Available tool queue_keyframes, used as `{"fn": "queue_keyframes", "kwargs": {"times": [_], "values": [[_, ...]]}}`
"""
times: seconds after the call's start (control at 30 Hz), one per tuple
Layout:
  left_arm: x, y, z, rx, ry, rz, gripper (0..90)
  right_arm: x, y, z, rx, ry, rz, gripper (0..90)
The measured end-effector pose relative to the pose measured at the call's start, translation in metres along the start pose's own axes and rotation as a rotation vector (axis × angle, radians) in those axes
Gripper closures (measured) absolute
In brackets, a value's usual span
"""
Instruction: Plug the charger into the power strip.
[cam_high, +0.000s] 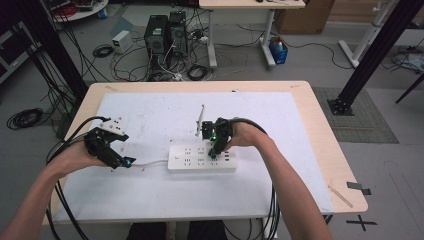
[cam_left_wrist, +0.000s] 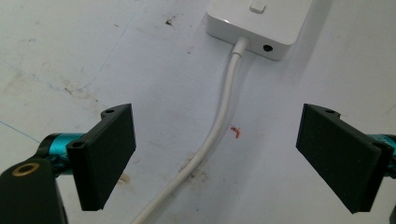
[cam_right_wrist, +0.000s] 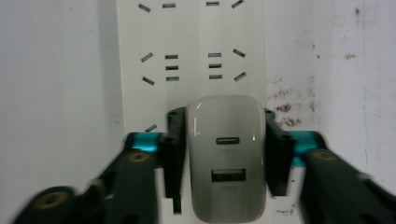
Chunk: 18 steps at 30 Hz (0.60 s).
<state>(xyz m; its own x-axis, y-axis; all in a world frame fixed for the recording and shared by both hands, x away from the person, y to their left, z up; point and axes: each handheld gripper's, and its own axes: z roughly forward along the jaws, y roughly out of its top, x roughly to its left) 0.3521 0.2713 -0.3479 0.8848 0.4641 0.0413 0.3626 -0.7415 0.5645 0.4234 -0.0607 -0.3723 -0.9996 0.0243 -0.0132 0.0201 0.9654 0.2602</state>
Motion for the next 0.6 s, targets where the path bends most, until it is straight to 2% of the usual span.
{"fn": "queue_keyframes", "kwargs": {"times": [0.07, 0.1, 0.13, 0.2, 0.33, 0.43, 0.6], "values": [[0.001, 0.001, 0.001, 0.003, -0.005, 0.004, 12.0, 0.001, -0.001, -0.002, 0.003, 0.01, 0.002, 51.2], [0.001, 0.002, 0.002, 0.003, -0.008, 0.001, 12.0, 0.001, -0.002, -0.003, 0.006, 0.004, -0.001, 45.4], [0.002, 0.003, 0.002, 0.01, -0.01, 0.009, 12.0, 0.002, -0.003, -0.004, 0.017, -0.017, 0.017, 40.1], [0.003, 0.005, 0.003, 0.02, -0.015, 0.018, 12.0, 0.003, -0.007, -0.008, 0.022, -0.035, 0.038, 36.9], [0.007, 0.01, 0.002, 0.043, -0.019, 0.036, 12.0, 0.005, -0.016, -0.023, 0.002, -0.082, 0.093, 25.7], [0.01, 0.015, -0.001, 0.074, -0.035, 0.057, 12.0, 0.008, -0.024, -0.034, -0.01, -0.108, 0.139, 22.2], [0.015, 0.022, -0.009, 0.089, -0.03, 0.073, 12.0, 0.014, -0.04, -0.054, -0.004, -0.169, 0.205, 18.6]]}}
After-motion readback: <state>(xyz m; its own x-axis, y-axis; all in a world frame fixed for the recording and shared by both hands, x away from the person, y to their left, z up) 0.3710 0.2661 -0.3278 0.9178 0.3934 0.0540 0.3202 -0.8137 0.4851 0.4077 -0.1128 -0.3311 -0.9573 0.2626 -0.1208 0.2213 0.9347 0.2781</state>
